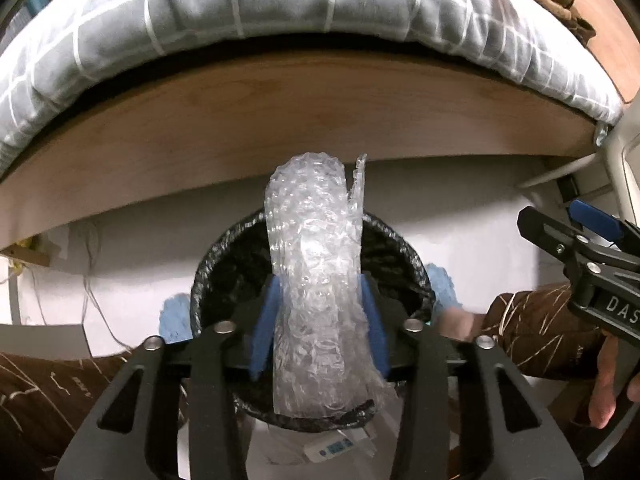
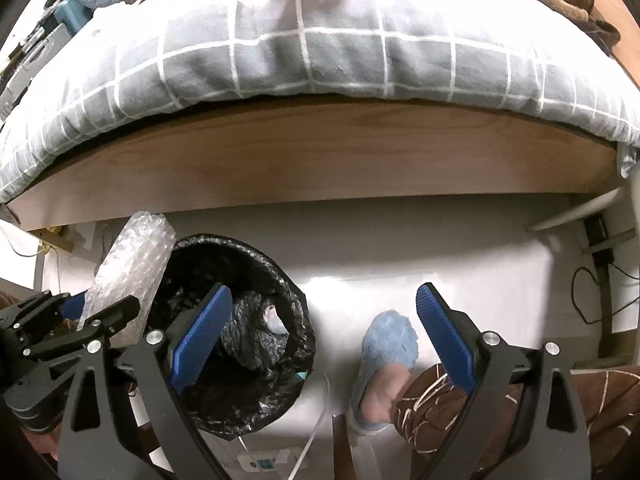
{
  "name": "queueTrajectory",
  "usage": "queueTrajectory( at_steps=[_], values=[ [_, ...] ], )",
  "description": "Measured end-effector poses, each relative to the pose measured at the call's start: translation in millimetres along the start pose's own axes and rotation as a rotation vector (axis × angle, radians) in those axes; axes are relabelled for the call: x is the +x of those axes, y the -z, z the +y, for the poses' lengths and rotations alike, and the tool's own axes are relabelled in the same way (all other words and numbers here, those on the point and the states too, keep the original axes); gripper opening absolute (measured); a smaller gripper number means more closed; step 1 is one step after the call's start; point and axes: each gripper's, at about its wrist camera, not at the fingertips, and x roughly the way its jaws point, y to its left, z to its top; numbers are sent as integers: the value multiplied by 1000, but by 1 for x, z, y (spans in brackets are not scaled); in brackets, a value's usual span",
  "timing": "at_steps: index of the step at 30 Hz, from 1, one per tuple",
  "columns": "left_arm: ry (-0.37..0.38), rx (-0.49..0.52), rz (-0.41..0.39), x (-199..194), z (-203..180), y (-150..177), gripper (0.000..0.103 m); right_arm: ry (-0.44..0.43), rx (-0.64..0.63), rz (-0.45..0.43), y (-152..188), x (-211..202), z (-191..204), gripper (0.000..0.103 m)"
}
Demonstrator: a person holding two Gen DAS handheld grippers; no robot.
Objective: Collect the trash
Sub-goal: 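Open the right tool over the bin while the left tool releases the bubble wrap into it, then move both tools back over the bed toward the tissue and red bag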
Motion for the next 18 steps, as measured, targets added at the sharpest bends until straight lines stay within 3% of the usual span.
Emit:
queueTrajectory(
  at_steps=[9, 12, 18],
  values=[
    [-45, -29, -115, -33, 9, -10, 89, 12, -7, -94, -12, -23, 1, 90],
    [-66, -26, -163, -46, 9, -16, 95, 19, -4, -132, -18, -32, -2, 90],
    [-102, -53, -236, -72, 17, -27, 97, 13, -10, -217, -37, -60, 1, 90]
  ],
)
